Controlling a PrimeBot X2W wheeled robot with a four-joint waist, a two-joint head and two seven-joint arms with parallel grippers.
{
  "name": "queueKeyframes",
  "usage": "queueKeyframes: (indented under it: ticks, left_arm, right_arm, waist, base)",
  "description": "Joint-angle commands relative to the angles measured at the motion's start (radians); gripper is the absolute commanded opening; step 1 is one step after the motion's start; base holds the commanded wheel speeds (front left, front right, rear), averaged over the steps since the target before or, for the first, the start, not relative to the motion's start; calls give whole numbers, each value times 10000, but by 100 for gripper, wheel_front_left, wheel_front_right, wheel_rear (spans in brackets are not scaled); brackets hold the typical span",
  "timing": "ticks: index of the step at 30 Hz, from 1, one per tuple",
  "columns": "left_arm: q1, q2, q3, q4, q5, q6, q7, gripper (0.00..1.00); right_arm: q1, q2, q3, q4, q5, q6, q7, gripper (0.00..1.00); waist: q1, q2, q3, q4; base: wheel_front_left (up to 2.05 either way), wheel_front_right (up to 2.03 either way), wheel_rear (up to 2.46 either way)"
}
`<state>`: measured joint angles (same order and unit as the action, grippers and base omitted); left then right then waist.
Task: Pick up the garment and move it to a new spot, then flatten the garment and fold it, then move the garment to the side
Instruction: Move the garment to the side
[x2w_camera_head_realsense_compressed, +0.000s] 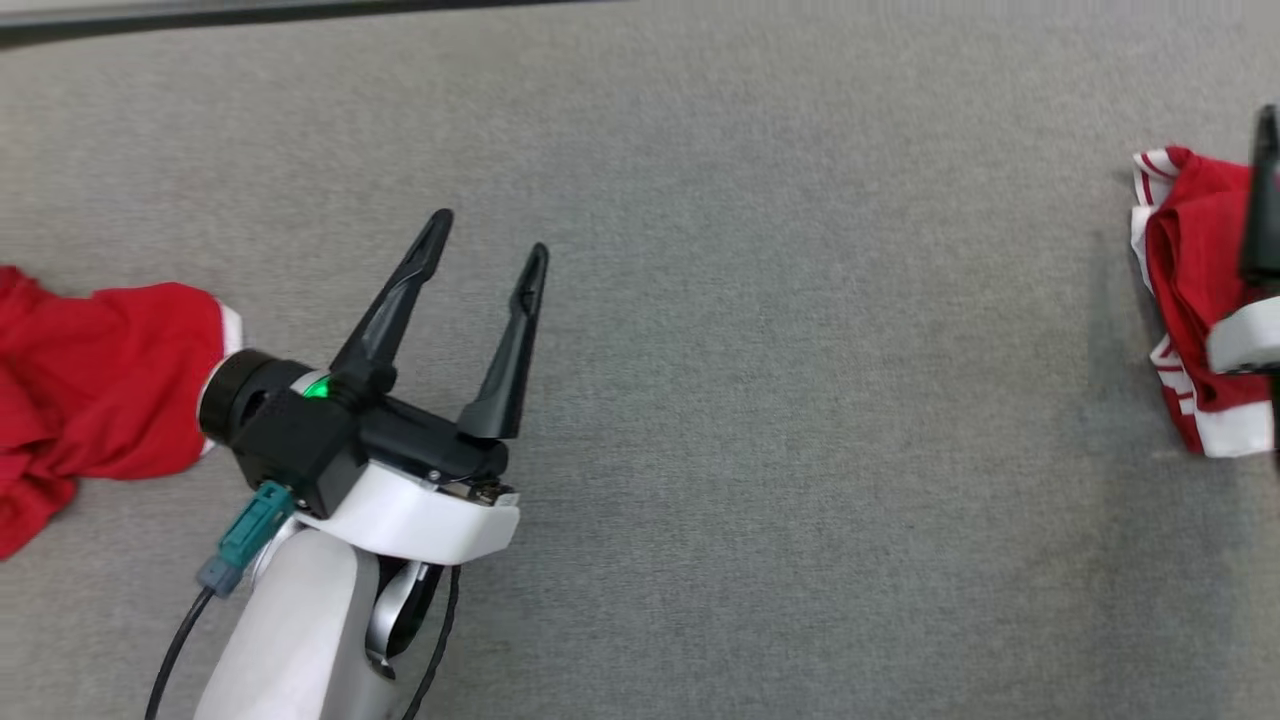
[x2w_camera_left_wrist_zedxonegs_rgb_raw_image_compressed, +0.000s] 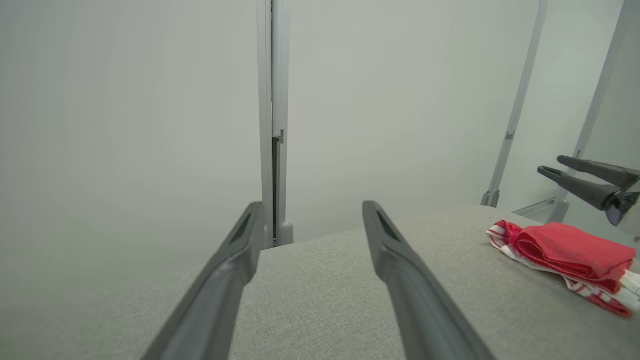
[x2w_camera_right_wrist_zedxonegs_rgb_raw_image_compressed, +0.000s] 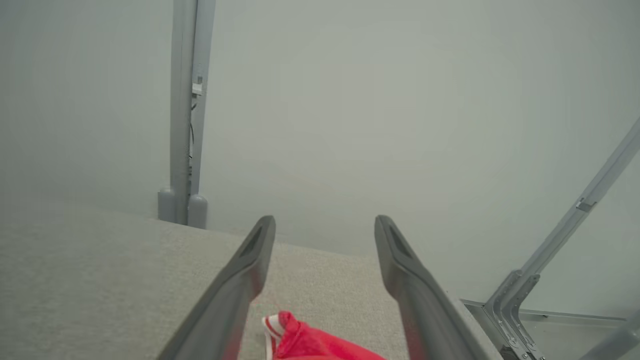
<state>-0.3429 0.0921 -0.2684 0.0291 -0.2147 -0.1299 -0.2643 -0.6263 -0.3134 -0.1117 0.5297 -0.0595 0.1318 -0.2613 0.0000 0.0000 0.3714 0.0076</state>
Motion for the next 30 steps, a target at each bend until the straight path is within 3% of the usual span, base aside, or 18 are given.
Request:
queueKeyframes:
  ticks: [1, 7, 17, 23, 30]
  left_arm:
    - [147, 7, 165, 96, -28, 3, 1, 100]
    - [502, -210, 898, 739, -216, 55, 3, 100]
    - [1170, -365, 1126, 1373, -8, 23, 3, 100]
    - [1730, -399, 1224, 1520, -349, 15, 1, 100]
    - [2097, -401, 1443, 1495, -771, 234, 3, 100]
  right_arm:
    - [219, 101, 148, -231, 198, -21, -53, 100]
    - [1152, 1004, 738, -1622, 1120, -21, -41, 100]
    - [3126, 2350, 721, -2888, 1176, -21, -35, 100]
    - [4330, 2608, 1042, -3574, 900, -21, -36, 100]
    - [4982, 2617, 1229, -3753, 1433, -20, -36, 100]
  waist:
    - [0, 0, -533, 479]
    - [0, 0, -1141, 1045]
    - [0, 0, -1707, 1440]
    - [0, 0, -1972, 1288]
    - [0, 0, -2202, 1106]
  base:
    - [0, 0, 0]
    - [0, 0, 0]
    - [0, 0, 0]
    - [0, 0, 0]
    - [0, 0, 0]
